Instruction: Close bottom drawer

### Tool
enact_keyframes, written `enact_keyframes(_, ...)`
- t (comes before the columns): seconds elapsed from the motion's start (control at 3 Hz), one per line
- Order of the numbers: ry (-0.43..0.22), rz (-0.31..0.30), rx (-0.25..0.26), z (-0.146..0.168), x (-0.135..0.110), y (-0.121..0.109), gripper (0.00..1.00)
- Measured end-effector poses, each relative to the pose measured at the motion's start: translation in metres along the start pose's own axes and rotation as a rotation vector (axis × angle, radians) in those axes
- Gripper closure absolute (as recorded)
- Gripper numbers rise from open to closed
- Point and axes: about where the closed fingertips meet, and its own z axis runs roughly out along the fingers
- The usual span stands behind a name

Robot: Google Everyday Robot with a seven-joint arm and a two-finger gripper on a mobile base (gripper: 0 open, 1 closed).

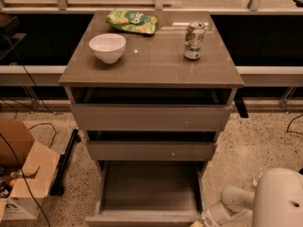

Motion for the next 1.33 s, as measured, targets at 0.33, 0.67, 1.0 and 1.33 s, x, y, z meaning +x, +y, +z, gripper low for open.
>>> enact_keyframes(0.33,-0.020,-0.002,0.013,0.005,-0.010,-0.007,1.00)
enact_keyframes(0.67,-0.020,-0.002,0.013,0.004,-0.010,-0.007,1.00)
enact_keyframes(1.0,-0.063,-0.038,0.055,0.005,-0.044,-0.020,1.00)
enact_keyframes(1.33,-0.063,-0.038,0.055,0.005,-0.044,-0.020,1.00)
